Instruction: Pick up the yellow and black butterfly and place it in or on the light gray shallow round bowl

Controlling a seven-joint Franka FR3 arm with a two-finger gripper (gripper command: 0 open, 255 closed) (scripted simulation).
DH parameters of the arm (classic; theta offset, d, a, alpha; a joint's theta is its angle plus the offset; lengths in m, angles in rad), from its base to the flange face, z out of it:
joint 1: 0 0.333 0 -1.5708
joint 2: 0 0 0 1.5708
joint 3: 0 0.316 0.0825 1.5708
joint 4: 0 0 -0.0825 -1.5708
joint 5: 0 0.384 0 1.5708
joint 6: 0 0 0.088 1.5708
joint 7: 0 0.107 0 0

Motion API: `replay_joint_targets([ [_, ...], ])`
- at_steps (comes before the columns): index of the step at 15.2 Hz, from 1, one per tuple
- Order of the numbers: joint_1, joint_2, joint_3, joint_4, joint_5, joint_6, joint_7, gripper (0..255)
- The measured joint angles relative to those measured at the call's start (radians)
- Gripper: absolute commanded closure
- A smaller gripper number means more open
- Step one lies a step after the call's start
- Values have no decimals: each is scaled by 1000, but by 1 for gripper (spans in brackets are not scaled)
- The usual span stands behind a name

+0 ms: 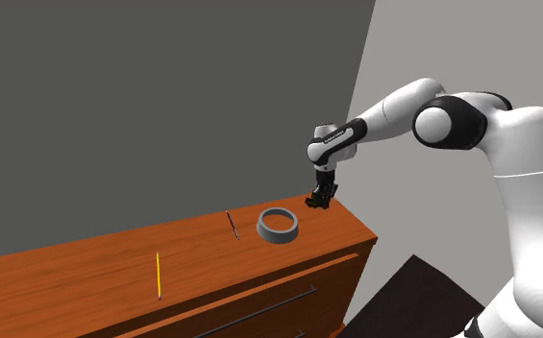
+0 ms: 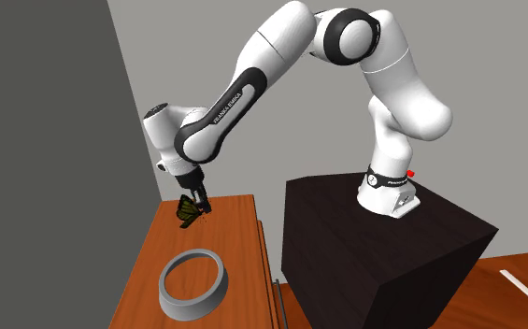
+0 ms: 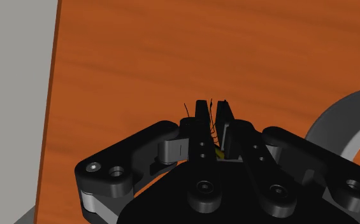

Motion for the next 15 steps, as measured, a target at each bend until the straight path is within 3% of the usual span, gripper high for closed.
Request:
replay_joint_targets([
  [9,2,-79,-5,4,-6,-83,-3,255],
  [15,75,-78,26,-2,2,-79,93,255],
])
